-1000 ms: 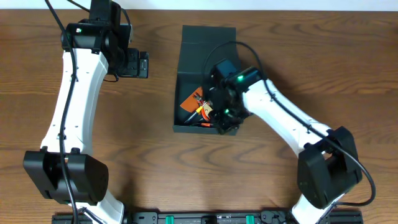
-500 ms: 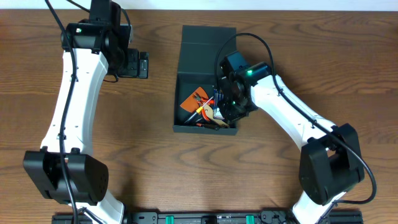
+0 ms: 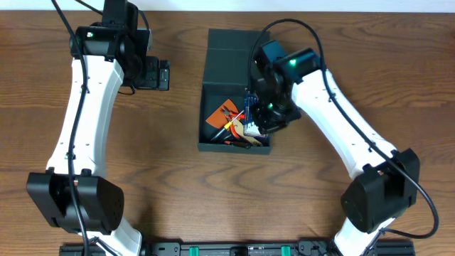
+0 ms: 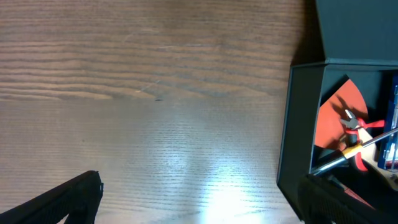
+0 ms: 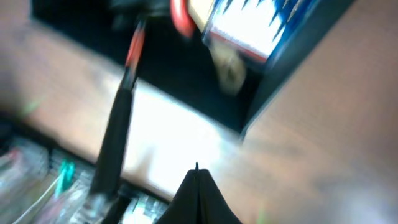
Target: Pack container
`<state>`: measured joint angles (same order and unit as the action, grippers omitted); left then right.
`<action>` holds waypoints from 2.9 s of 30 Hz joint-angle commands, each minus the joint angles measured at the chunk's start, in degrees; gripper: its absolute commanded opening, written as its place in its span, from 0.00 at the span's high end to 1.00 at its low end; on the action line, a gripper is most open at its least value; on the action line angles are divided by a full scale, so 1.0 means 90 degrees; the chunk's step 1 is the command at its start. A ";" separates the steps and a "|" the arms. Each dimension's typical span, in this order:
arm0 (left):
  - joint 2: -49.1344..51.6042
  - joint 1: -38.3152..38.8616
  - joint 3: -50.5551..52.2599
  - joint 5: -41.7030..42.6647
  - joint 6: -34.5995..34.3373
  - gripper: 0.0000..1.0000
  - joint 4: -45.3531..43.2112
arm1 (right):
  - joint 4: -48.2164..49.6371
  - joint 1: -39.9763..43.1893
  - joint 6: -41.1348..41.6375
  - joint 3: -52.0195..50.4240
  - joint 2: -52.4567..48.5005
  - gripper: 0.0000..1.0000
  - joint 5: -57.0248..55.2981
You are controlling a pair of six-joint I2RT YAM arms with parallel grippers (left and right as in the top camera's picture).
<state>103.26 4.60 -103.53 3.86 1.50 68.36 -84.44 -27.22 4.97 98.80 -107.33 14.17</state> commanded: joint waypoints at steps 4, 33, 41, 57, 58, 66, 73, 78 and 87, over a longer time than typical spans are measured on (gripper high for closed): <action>-0.0022 -0.0022 -0.0075 -0.0075 -0.0012 0.01 0.0032 | -0.1061 -0.0005 0.0061 0.0437 0.0323 0.99 0.1107; -0.0022 -0.0022 -0.0075 -0.0075 -0.0012 0.01 0.0012 | 0.0000 -0.0486 0.0138 -0.1353 0.0340 0.99 0.1809; -0.0022 -0.0022 -0.0075 -0.0075 -0.0012 0.01 0.0012 | 0.0432 -0.0486 0.0158 -0.1671 0.0248 0.99 0.1999; -0.0022 -0.0022 -0.0075 -0.0078 -0.0010 0.01 0.0017 | 0.1870 -0.0486 0.0391 -0.1671 -0.0483 0.99 0.2239; -0.0022 -0.0022 -0.0075 -0.0078 -0.0012 0.01 0.0019 | 0.2016 -0.0483 0.0454 -0.1671 -0.0486 0.99 0.2232; -0.0022 -0.0022 -0.0075 -0.0078 -0.0012 0.01 0.0017 | 0.3082 -0.0471 0.1093 -0.1639 -0.0481 0.99 0.1906; -0.0022 -0.0022 -0.0075 -0.0078 -0.0012 0.01 0.0019 | 0.3631 -0.0476 0.1273 -0.1639 -0.0483 0.99 0.1134; -0.0022 -0.0022 -0.0075 -0.0078 -0.0012 0.01 0.0019 | 0.4146 -0.0449 0.1501 -0.1639 -0.0481 0.99 0.0760; -0.0022 -0.0022 -0.0075 -0.0078 -0.0012 0.01 0.0019 | 0.4741 -0.0449 0.1637 -0.1639 -0.0483 0.99 -0.0083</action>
<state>103.26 4.60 -103.53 3.84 1.50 68.40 -41.95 -31.16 18.70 83.83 -111.39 19.35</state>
